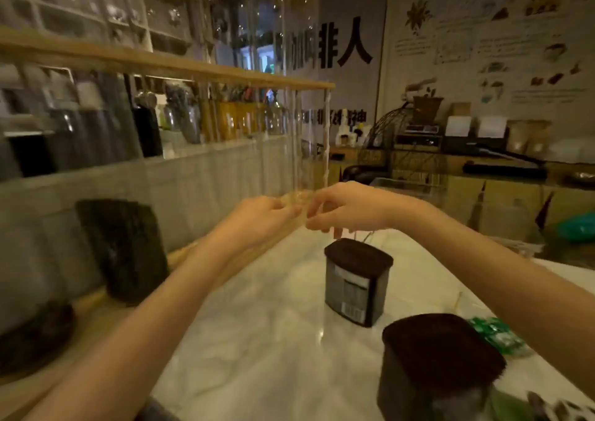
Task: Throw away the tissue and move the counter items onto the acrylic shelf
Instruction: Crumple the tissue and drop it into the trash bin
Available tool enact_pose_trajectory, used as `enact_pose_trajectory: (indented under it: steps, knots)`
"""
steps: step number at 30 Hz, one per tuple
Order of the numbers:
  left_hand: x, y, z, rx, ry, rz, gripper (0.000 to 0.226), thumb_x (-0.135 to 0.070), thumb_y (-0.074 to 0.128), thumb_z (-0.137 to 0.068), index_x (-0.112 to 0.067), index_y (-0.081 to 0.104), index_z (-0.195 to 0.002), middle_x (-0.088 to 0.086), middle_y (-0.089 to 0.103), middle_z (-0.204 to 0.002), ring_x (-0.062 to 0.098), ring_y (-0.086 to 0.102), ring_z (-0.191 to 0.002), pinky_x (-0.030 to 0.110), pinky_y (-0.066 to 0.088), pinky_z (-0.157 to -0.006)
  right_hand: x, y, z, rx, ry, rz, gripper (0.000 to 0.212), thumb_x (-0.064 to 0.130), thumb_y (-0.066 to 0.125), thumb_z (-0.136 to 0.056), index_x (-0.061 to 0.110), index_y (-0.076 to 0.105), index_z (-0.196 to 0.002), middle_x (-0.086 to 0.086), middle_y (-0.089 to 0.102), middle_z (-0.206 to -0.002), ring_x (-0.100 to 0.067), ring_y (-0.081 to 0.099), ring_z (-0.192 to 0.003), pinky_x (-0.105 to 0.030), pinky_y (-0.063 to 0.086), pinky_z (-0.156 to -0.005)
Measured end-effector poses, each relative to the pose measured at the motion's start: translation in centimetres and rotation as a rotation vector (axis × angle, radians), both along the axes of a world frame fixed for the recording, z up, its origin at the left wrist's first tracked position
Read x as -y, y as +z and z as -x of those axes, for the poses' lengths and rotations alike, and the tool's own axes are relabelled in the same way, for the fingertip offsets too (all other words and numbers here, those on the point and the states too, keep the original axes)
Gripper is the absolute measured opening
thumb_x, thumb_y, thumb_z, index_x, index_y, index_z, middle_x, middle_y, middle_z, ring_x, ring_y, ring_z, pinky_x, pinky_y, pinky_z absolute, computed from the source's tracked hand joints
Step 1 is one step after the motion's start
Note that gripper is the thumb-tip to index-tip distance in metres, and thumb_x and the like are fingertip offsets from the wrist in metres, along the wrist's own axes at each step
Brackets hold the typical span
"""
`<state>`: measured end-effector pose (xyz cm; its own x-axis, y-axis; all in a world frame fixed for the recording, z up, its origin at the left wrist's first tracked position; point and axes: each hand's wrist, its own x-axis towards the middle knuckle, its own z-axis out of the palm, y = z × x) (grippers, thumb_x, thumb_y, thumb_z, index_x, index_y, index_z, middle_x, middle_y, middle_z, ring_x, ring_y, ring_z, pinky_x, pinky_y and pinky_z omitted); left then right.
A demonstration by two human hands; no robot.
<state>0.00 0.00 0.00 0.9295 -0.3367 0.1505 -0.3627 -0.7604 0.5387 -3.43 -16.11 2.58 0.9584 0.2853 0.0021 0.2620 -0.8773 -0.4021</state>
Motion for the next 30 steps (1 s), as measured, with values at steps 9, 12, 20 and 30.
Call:
enact_pose_trajectory:
  steps: [9, 12, 20, 30]
  knots:
    - [-8.0, -7.8, -0.4, -0.252, 0.110, -0.181, 0.039, -0.037, 0.056, -0.083, -0.020, 0.060, -0.117, 0.004, 0.056, -0.130, 0.023, 0.051, -0.116, 0.033, 0.041, -0.099, -8.2, -8.1, -3.4, -0.324, 0.073, 0.346, 0.040, 0.032, 0.058, -0.085, 0.006, 0.055, -0.114, -0.009, 0.060, -0.097, -0.024, 0.062, -0.078, -0.034, 0.053, -0.069]
    - [-9.4, -9.0, 0.1, -0.282, 0.075, -0.253, 0.034, -0.036, 0.061, -0.079, -0.025, 0.064, -0.111, 0.000, 0.061, -0.123, 0.017, 0.054, -0.108, 0.027, 0.040, -0.088, -10.1, -10.4, -4.0, -0.318, 0.108, 0.405, 0.044, 0.030, 0.064, -0.081, 0.007, 0.054, -0.116, -0.011, 0.060, -0.104, -0.025, 0.062, -0.077, -0.034, 0.052, -0.064]
    - [-11.2, -12.6, 2.2, -0.241, 0.014, -0.291, 0.044, -0.025, 0.067, -0.076, -0.023, 0.057, -0.119, 0.000, 0.054, -0.130, 0.018, 0.049, -0.117, 0.029, 0.039, -0.095, -12.1, -13.4, -3.9, -0.291, 0.140, 0.427, 0.051, 0.018, 0.071, -0.074, 0.014, 0.051, -0.121, -0.010, 0.058, -0.106, -0.024, 0.060, -0.072, -0.034, 0.052, -0.063]
    - [-11.0, -14.4, 3.5, 0.008, 0.061, -0.126, 0.024, -0.022, 0.066, -0.078, -0.018, 0.068, -0.102, 0.002, 0.069, -0.105, 0.015, 0.058, -0.090, 0.029, 0.045, -0.074, -12.1, -14.2, -2.6, -0.180, -0.001, 0.222, 0.022, 0.004, 0.060, -0.077, 0.002, 0.066, -0.098, -0.021, 0.068, -0.099, -0.020, 0.055, -0.051, -0.024, 0.046, -0.047]
